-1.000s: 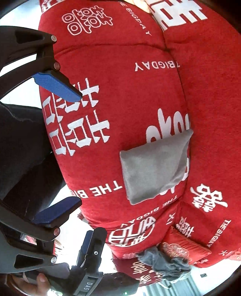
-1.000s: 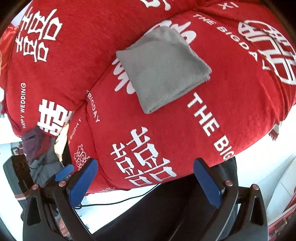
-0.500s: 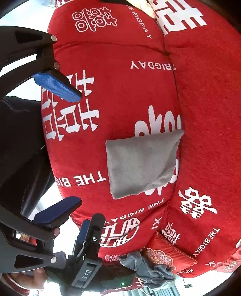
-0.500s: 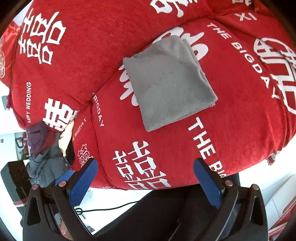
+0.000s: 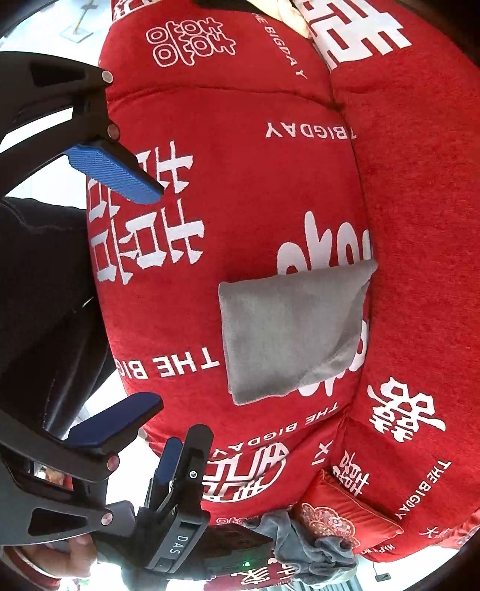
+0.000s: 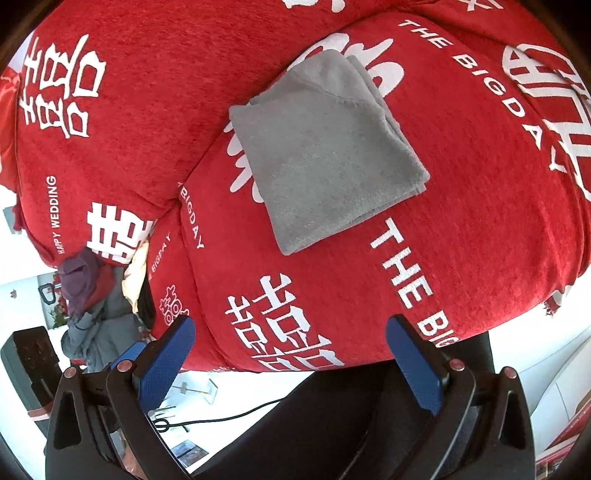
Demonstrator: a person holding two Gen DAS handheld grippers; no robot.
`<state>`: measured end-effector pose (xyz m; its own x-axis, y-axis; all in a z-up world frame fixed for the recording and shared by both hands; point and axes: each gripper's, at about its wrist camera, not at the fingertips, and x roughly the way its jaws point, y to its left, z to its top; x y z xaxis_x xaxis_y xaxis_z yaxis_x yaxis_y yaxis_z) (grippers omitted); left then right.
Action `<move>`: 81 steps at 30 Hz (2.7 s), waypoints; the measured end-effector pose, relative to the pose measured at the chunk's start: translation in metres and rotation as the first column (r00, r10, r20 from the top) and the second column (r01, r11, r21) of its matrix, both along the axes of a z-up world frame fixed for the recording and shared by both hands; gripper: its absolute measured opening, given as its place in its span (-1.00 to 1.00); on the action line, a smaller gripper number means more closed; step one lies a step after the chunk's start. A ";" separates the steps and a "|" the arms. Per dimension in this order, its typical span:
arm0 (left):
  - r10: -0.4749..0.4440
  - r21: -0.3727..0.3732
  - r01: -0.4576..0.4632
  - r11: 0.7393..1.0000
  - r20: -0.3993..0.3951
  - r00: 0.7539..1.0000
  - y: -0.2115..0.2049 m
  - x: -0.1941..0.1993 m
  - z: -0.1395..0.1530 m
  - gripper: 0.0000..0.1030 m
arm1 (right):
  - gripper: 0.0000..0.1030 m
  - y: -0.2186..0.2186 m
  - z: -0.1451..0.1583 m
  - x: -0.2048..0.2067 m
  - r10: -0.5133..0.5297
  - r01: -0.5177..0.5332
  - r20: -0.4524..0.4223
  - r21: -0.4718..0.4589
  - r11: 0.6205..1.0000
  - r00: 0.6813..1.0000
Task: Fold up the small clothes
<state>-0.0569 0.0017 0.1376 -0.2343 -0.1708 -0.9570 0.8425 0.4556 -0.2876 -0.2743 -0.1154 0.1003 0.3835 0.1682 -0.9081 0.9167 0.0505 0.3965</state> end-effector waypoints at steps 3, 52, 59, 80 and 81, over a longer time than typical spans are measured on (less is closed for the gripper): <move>-0.001 0.005 0.001 1.000 -0.003 1.000 0.001 0.001 -0.002 0.98 | 0.99 0.000 -0.001 0.001 -0.004 0.004 0.004 0.003 1.000 1.000; 0.117 0.036 -0.117 0.992 0.012 0.993 -0.111 0.019 -0.174 0.98 | 1.00 -0.152 -0.114 -0.060 0.002 -0.001 0.062 -0.027 1.000 0.998; 0.108 0.039 -0.109 0.993 0.012 0.994 -0.121 0.018 -0.184 0.98 | 0.99 -0.184 -0.127 -0.050 0.047 -0.044 0.078 -0.042 0.998 0.996; 0.023 -0.117 -0.063 0.991 -0.314 0.949 -0.154 0.034 -0.232 0.98 | 1.00 -0.248 -0.184 -0.023 0.151 -0.158 0.288 0.002 0.987 0.946; 0.028 -0.116 -0.064 0.991 -0.294 0.955 -0.157 0.030 -0.232 0.98 | 1.00 -0.250 -0.185 -0.020 0.156 -0.163 0.302 -0.001 0.987 0.940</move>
